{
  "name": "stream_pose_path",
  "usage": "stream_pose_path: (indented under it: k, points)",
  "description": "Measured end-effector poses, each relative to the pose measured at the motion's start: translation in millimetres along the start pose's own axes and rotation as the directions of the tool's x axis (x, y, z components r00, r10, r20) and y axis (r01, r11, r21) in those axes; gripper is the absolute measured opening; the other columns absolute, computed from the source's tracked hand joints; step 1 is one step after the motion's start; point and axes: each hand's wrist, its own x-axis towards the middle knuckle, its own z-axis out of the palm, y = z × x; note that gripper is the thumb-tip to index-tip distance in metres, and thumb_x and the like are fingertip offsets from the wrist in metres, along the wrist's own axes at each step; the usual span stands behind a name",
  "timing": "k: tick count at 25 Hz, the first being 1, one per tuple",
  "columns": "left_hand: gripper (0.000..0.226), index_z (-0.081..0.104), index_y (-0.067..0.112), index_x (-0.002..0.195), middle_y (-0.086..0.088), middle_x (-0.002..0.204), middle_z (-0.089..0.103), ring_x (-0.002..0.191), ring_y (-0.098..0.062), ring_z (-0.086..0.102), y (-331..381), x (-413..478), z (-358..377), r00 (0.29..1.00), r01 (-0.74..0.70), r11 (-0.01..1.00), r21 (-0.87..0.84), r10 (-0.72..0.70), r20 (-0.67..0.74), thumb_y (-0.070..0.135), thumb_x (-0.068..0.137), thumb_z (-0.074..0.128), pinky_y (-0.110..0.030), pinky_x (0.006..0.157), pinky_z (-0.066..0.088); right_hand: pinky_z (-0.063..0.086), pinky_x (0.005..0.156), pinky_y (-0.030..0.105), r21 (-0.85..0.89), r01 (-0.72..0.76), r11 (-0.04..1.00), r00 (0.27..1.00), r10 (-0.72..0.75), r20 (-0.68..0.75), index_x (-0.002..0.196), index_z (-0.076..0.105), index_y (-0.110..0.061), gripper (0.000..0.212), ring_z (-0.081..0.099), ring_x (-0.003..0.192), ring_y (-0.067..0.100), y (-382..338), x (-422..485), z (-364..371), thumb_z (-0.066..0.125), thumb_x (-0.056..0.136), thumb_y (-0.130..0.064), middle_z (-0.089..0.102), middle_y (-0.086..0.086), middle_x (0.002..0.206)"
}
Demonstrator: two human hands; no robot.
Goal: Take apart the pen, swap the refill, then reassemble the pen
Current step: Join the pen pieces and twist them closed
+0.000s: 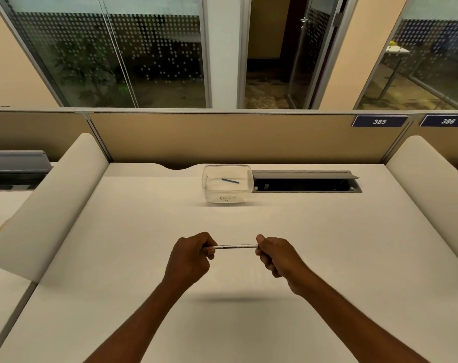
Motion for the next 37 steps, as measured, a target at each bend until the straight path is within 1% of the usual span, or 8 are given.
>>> stream_pose_path:
  k: [5, 10, 14, 19, 22, 29, 32, 37]
  points:
    - [0.031, 0.072, 0.023, 0.08, 0.011, 0.065, 0.075, 0.064, -0.008, 0.067, -2, -3, -2, 1.0, 0.023, 0.999, -0.026, -0.023, 0.007, -0.006, 0.089, 0.067, -0.028, 0.06, 0.051, 0.04, 0.057, 0.024, -0.124, 0.217, 0.968, 0.975, -0.22, -0.013, 0.091, 0.065, -0.014, 0.016, 0.052, 0.062, 0.012, 7, -3, -8, 0.061, 0.104, -0.022, 0.072, 0.0, 0.078]
    - [0.036, 0.07, 0.023, 0.077, 0.01, 0.064, 0.075, 0.064, -0.008, 0.067, 6, -6, -1, 1.0, -0.001, 0.999, -0.042, 0.001, -0.006, -0.011, 0.086, 0.061, -0.03, 0.061, 0.053, 0.034, 0.054, 0.027, -0.298, 0.351, 0.888, 0.909, -0.399, -0.119, 0.077, 0.055, -0.018, 0.028, 0.037, 0.055, 0.01, 13, -5, 4, 0.053, 0.104, -0.013, 0.05, -0.004, 0.062]
    - [0.043, 0.069, 0.025, 0.076, 0.012, 0.063, 0.072, 0.06, -0.003, 0.062, 7, -9, -1, 0.999, -0.024, 0.999, -0.025, 0.023, -0.025, -0.015, 0.081, 0.055, -0.023, 0.058, 0.047, 0.032, 0.058, 0.032, -0.257, 0.302, 0.918, 0.926, -0.347, -0.148, 0.065, 0.052, -0.024, 0.04, 0.039, 0.06, 0.017, 13, -6, 8, 0.052, 0.101, -0.007, 0.05, -0.004, 0.061]
    - [0.037, 0.072, 0.023, 0.078, 0.014, 0.062, 0.07, 0.059, -0.005, 0.06, 8, -10, 1, 0.999, -0.039, 0.999, 0.018, 0.039, -0.022, -0.012, 0.082, 0.062, -0.023, 0.057, 0.045, 0.023, 0.047, 0.023, 0.005, 0.067, 0.998, 0.997, -0.066, -0.033, 0.063, 0.053, -0.023, 0.04, 0.032, 0.046, 0.012, 8, -6, 2, 0.043, 0.093, 0.001, 0.048, -0.001, 0.06]
    - [0.032, 0.071, 0.024, 0.077, 0.011, 0.063, 0.075, 0.061, -0.005, 0.064, 6, -8, 2, 1.0, 0.01, 0.999, -0.037, -0.01, 0.005, -0.005, 0.088, 0.066, -0.017, 0.055, 0.044, 0.035, 0.049, 0.019, -0.017, 0.149, 0.989, 0.989, -0.149, -0.003, 0.076, 0.063, -0.019, 0.031, 0.048, 0.053, 0.012, 9, -7, -5, 0.052, 0.105, -0.015, 0.063, 0.004, 0.068]
    - [0.033, 0.07, 0.024, 0.071, 0.009, 0.064, 0.077, 0.06, 0.002, 0.063, 8, -7, 0, 0.993, 0.099, 0.986, -0.138, -0.09, 0.071, -0.002, 0.09, 0.067, -0.013, 0.05, 0.045, 0.04, 0.064, 0.022, -0.436, 0.554, 0.709, 0.769, -0.636, -0.057, 0.089, 0.061, -0.02, 0.018, 0.051, 0.069, 0.012, 21, -3, -7, 0.059, 0.105, -0.012, 0.062, -0.005, 0.078]
    - [0.032, 0.07, 0.024, 0.07, 0.006, 0.064, 0.077, 0.059, 0.001, 0.062, 7, -6, -1, 0.99, 0.124, 0.983, -0.138, -0.114, 0.079, 0.0, 0.091, 0.068, -0.013, 0.05, 0.045, 0.042, 0.066, 0.03, -0.543, 0.575, 0.612, 0.734, -0.679, 0.012, 0.091, 0.057, -0.021, 0.017, 0.05, 0.072, 0.016, 24, 0, -8, 0.056, 0.106, -0.013, 0.057, -0.006, 0.079]
    - [0.028, 0.072, 0.021, 0.07, 0.001, 0.064, 0.076, 0.053, 0.0, 0.058, 6, -5, 0, 0.985, 0.155, 0.978, -0.137, -0.141, 0.104, 0.002, 0.09, 0.071, -0.014, 0.046, 0.043, 0.035, 0.063, 0.016, -0.532, 0.594, 0.603, 0.718, -0.696, 0.013, 0.09, 0.056, -0.022, 0.018, 0.048, 0.07, 0.011, 21, 2, -8, 0.059, 0.103, -0.01, 0.052, -0.014, 0.077]
